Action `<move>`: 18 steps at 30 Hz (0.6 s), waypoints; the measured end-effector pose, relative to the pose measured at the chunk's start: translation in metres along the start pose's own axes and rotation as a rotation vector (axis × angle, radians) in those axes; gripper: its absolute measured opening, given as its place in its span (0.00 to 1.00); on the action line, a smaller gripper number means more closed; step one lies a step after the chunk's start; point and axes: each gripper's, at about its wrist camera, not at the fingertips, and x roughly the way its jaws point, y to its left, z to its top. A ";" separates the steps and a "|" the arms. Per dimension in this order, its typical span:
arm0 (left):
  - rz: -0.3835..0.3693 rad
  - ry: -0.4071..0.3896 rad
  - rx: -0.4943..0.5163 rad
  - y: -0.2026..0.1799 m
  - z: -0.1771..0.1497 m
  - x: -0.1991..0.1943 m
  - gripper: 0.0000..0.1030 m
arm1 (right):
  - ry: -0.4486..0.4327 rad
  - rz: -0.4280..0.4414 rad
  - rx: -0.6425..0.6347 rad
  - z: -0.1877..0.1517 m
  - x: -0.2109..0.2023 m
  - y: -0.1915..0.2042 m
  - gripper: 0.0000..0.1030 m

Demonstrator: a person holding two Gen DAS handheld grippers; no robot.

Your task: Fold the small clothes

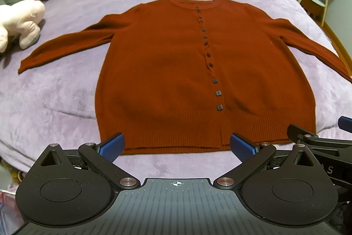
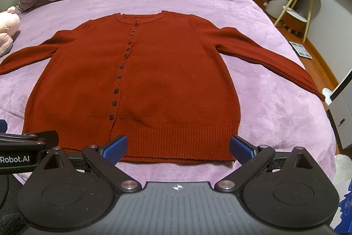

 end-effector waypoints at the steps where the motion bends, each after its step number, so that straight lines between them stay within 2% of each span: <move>1: 0.000 0.000 0.000 0.000 0.000 0.000 1.00 | 0.000 0.000 0.001 -0.001 0.001 0.000 0.96; 18: -0.002 0.013 -0.007 0.000 -0.002 0.002 1.00 | 0.002 -0.002 0.001 0.000 0.001 0.001 0.96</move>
